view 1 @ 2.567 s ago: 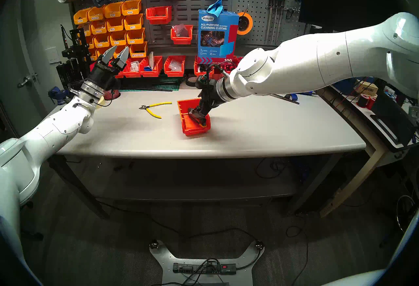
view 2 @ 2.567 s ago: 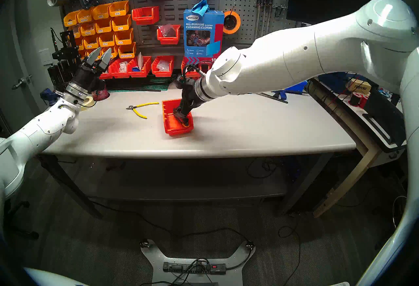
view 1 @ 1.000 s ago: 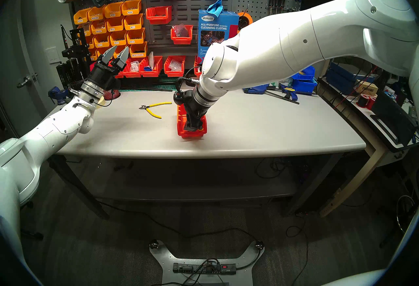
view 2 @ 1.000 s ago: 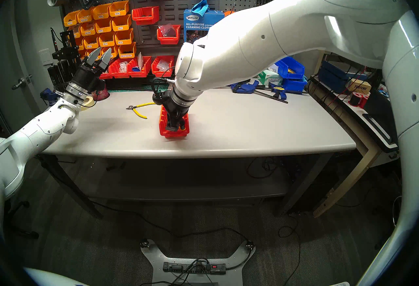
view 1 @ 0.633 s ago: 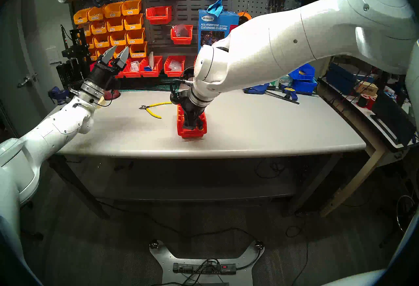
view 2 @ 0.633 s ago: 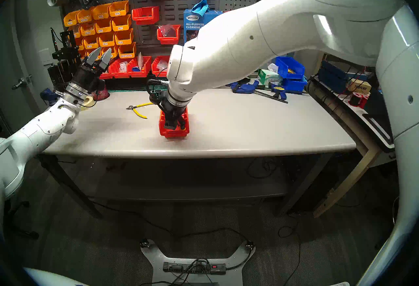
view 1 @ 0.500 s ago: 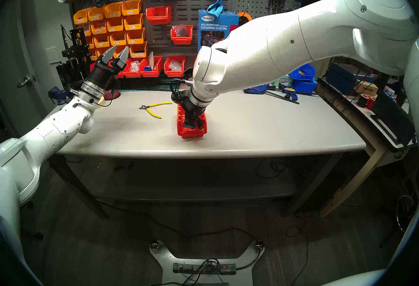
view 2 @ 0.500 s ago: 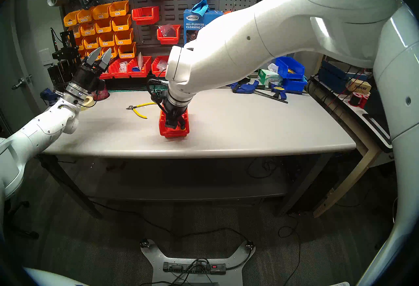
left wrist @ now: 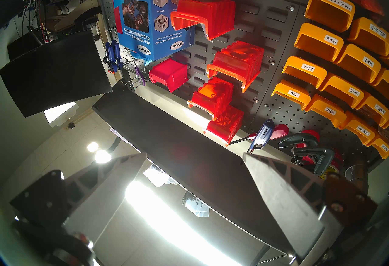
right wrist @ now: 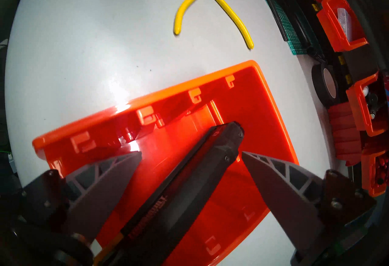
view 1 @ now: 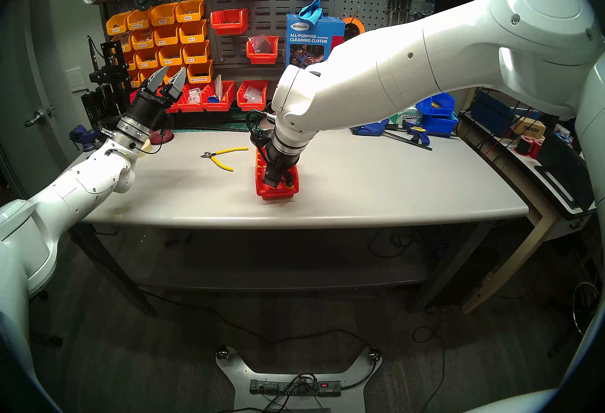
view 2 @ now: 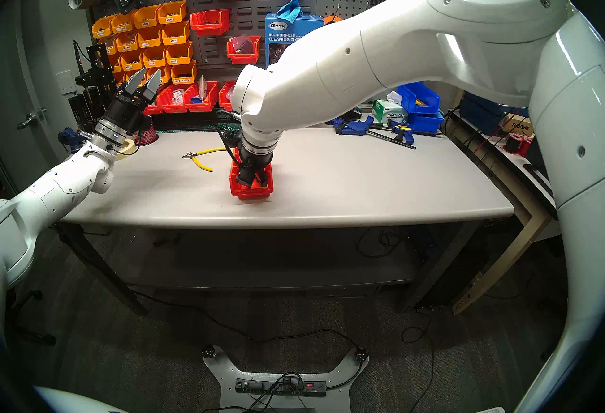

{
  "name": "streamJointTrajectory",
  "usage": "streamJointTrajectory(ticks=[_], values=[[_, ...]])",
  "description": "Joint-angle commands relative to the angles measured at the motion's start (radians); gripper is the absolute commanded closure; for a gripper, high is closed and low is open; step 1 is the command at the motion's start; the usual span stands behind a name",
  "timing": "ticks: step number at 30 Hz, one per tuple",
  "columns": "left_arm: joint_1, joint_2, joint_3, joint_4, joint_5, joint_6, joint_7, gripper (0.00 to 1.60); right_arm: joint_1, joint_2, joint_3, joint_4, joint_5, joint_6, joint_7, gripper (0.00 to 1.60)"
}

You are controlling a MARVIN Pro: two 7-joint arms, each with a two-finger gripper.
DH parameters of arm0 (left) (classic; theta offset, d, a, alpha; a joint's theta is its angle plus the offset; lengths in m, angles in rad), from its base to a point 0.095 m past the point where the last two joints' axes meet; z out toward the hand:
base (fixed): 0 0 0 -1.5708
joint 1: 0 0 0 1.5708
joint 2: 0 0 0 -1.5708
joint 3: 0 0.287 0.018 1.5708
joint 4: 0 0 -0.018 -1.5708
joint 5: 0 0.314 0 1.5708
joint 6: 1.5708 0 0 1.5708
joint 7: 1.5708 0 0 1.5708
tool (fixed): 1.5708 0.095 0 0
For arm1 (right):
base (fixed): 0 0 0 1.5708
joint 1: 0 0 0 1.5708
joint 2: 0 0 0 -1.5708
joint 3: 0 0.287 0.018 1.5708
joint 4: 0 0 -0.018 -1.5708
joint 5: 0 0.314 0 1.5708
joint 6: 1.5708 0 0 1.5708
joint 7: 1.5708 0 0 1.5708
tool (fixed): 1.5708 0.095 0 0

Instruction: Take out tools from the storage box

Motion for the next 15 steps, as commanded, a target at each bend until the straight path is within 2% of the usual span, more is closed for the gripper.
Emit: streamJointTrajectory(ticks=[1,3,10,12,13,15], values=[[-0.016,-0.001,-0.009,0.001,-0.002,0.001,-0.001,0.0,0.054,-0.03,0.003,0.059,-0.028,0.049,0.103,0.0],[-0.016,-0.001,-0.009,0.001,-0.002,0.001,-0.001,0.0,0.061,-0.044,-0.004,0.083,-0.043,0.066,0.158,0.0],[-0.016,-0.001,-0.009,0.001,-0.002,0.001,-0.001,0.0,0.059,-0.073,-0.008,0.145,-0.08,0.086,0.268,0.0],[-0.017,-0.001,-0.009,0.001,-0.002,0.001,-0.001,0.0,0.058,-0.092,-0.019,0.178,-0.109,0.091,0.328,0.0],[-0.017,-0.001,-0.009,0.001,-0.002,0.001,-0.001,0.0,0.058,-0.092,-0.019,0.178,-0.109,0.091,0.328,0.0],[-0.017,-0.001,-0.009,0.001,-0.002,0.001,-0.001,0.0,0.06,-0.114,-0.034,0.212,-0.135,0.095,0.395,0.0]])
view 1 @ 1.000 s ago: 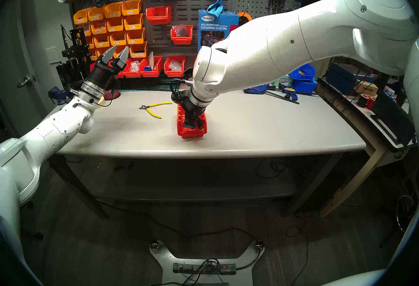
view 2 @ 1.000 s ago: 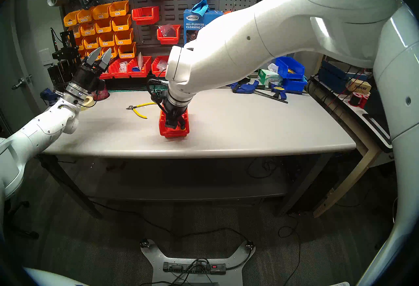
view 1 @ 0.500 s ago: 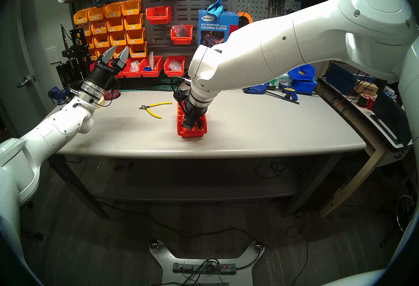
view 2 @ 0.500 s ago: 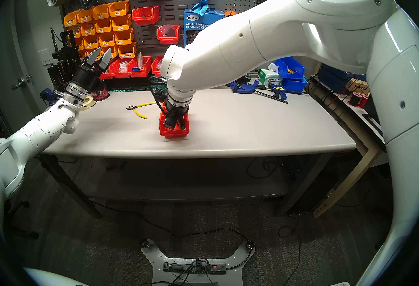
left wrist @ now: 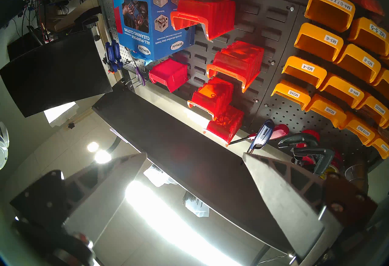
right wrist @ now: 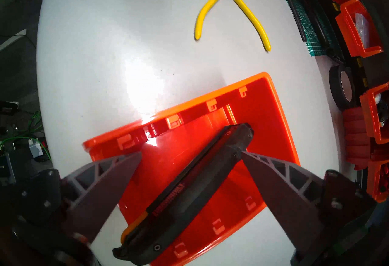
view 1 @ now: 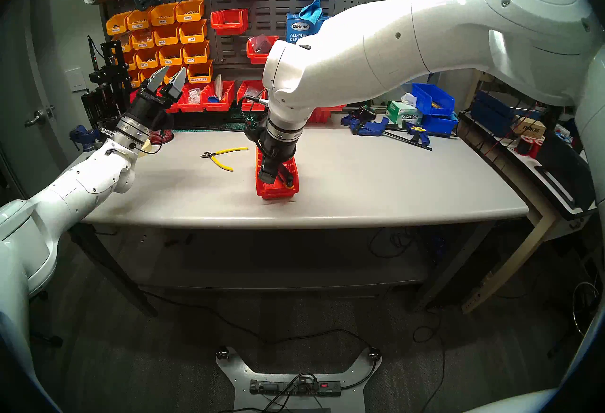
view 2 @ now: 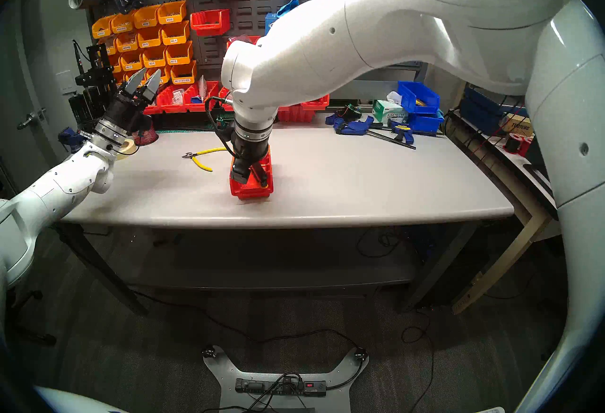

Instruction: Take out tools from the storage box

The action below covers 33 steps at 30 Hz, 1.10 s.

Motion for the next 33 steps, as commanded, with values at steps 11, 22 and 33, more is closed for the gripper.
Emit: streamJointTrajectory(ticks=[11,22,33], values=[[-0.017,-0.002,-0.009,0.003,-0.003,0.001,0.0,0.0,-0.016,-0.076,-0.054,0.15,-0.067,0.033,0.191,0.0],[-0.017,-0.002,-0.009,0.003,-0.003,0.001,0.0,0.0,-0.07,-0.099,-0.071,0.189,-0.058,0.039,0.207,0.0],[-0.017,-0.002,-0.009,0.002,-0.003,0.001,0.0,0.0,-0.099,-0.141,-0.085,0.234,-0.082,0.03,0.249,0.0]])
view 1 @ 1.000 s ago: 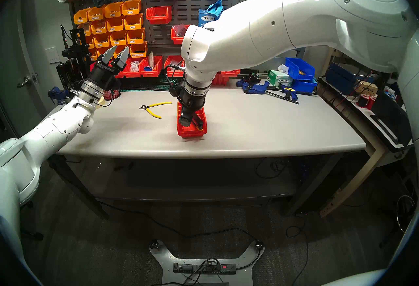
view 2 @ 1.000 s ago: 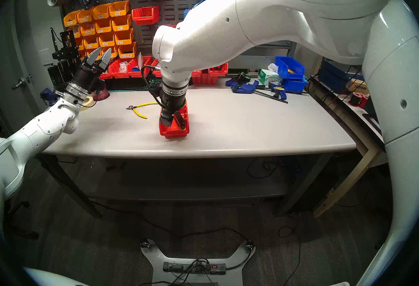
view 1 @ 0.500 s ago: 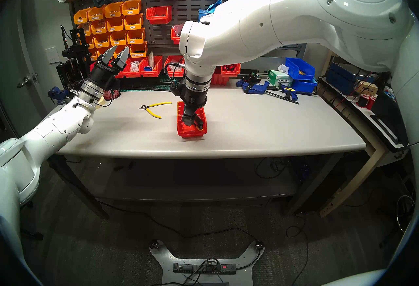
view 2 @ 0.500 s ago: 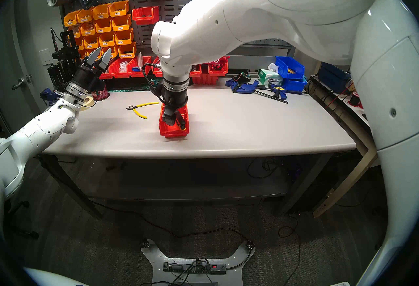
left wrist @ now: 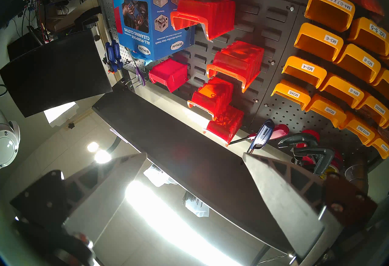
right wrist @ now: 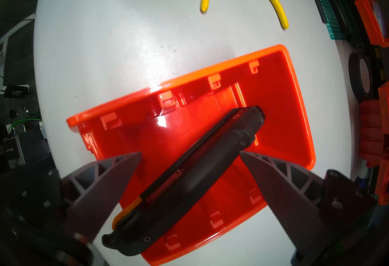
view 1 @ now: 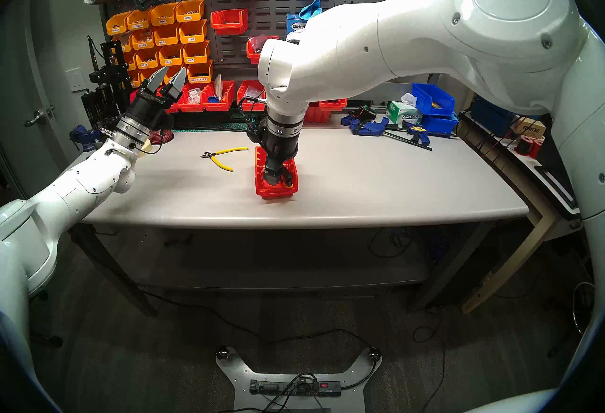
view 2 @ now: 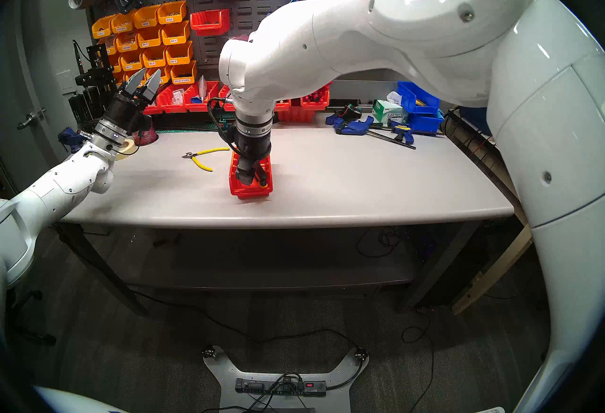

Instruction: Take out tools from the storage box

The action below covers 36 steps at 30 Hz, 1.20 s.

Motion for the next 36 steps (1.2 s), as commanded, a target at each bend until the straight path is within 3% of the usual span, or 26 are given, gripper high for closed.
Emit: streamJointTrajectory(ticks=[1,4,5,7,10,12,13,14,15,16,17,18,26,36], values=[[-0.017,-0.002,-0.009,0.002,-0.002,0.001,-0.001,0.0,-0.028,-0.039,-0.004,0.026,-0.016,-0.008,0.031,0.0],[-0.017,-0.002,-0.009,0.002,-0.003,0.001,-0.001,0.0,-0.032,-0.053,-0.012,0.038,-0.027,-0.006,0.044,0.0],[-0.017,-0.002,-0.009,0.002,-0.003,0.001,-0.001,0.0,-0.034,-0.056,-0.014,0.042,-0.029,-0.006,0.048,0.23],[-0.017,-0.002,-0.009,0.002,-0.003,0.001,0.0,0.0,-0.035,-0.06,-0.018,0.046,-0.035,-0.008,0.054,0.43],[-0.017,-0.002,-0.009,0.002,-0.003,0.001,0.0,0.0,-0.035,-0.06,-0.018,0.047,-0.037,-0.013,0.055,0.42],[-0.017,-0.002,-0.009,0.002,-0.003,0.001,0.0,0.0,-0.034,-0.06,-0.019,0.044,-0.04,-0.018,0.053,0.54],[-0.017,-0.002,-0.009,0.002,-0.003,0.001,0.0,0.0,-0.034,-0.06,-0.019,0.043,-0.04,-0.019,0.054,0.81],[-0.017,-0.002,-0.009,0.002,-0.003,0.001,0.0,0.0,-0.033,-0.06,-0.02,0.042,-0.041,-0.02,0.053,0.88],[-0.017,-0.002,-0.009,0.003,-0.003,0.001,0.0,0.0,-0.033,-0.06,-0.02,0.041,-0.042,-0.021,0.051,1.19],[-0.017,-0.002,-0.009,0.003,-0.003,0.001,0.0,0.0,-0.032,-0.059,-0.02,0.036,-0.042,-0.023,0.043,1.4],[-0.017,-0.002,-0.009,0.003,-0.003,0.001,0.0,0.0,-0.032,-0.059,-0.02,0.036,-0.042,-0.023,0.043,1.4],[-0.017,-0.002,-0.009,0.003,-0.003,0.001,0.0,0.0,-0.03,-0.059,-0.022,0.029,-0.044,-0.025,0.031,1.6],[-0.017,-0.002,-0.009,0.002,-0.003,0.001,-0.001,0.0,-0.01,-0.032,-0.015,-0.005,-0.041,-0.054,-0.038,1.6],[-0.016,-0.001,-0.009,0.0,-0.002,0.001,-0.001,0.0,0.039,-0.016,-0.009,0.014,-0.073,-0.111,-0.032,1.6]])
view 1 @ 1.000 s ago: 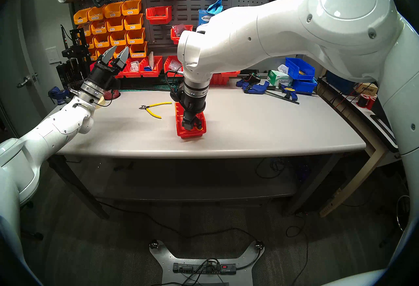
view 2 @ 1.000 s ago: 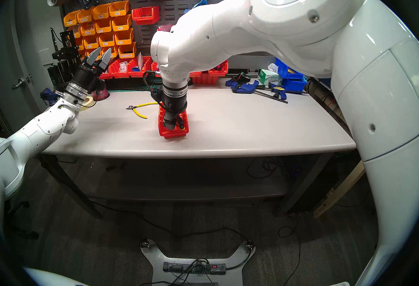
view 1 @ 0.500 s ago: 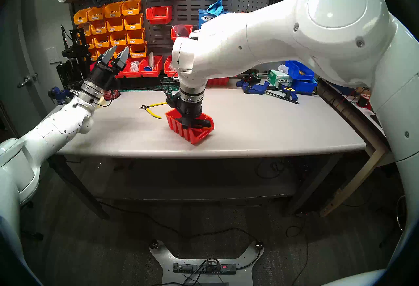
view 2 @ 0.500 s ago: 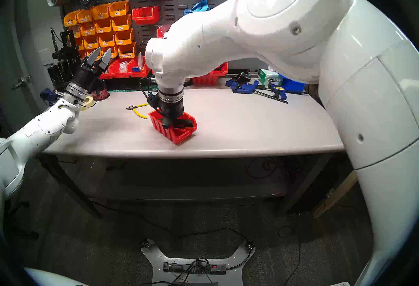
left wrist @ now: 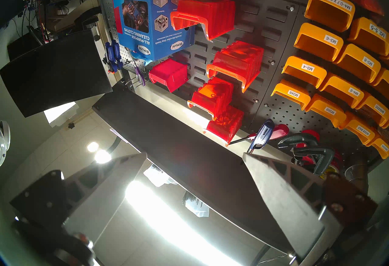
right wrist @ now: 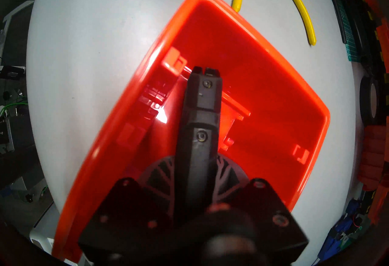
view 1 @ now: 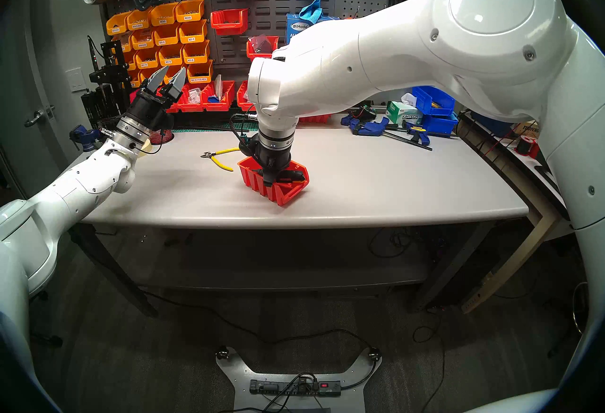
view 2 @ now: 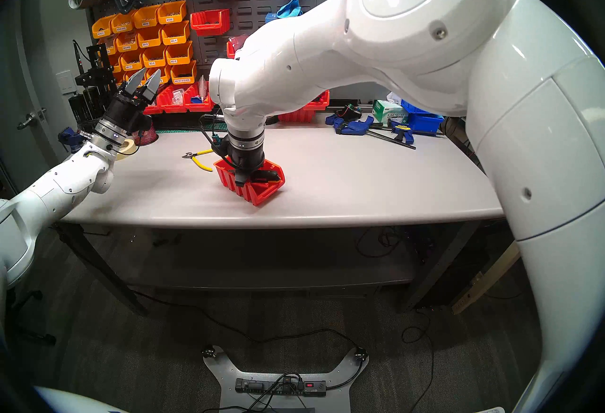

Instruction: Take out tools from the storage box

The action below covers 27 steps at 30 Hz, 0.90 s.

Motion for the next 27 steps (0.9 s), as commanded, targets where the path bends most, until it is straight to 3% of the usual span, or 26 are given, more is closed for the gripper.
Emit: streamJointTrajectory(ticks=[1,17,27], values=[[-0.016,0.0,-0.009,0.0,-0.002,0.001,-0.002,0.0,0.064,0.024,0.01,0.033,-0.021,-0.038,0.001,1.6],[-0.016,0.0,-0.008,0.0,-0.002,0.001,-0.002,0.0,0.126,0.038,0.02,0.092,-0.058,-0.112,0.04,1.6],[-0.016,0.0,-0.008,-0.001,-0.002,0.002,-0.002,0.0,0.156,0.096,-0.003,0.089,-0.058,-0.09,0.019,1.6]])
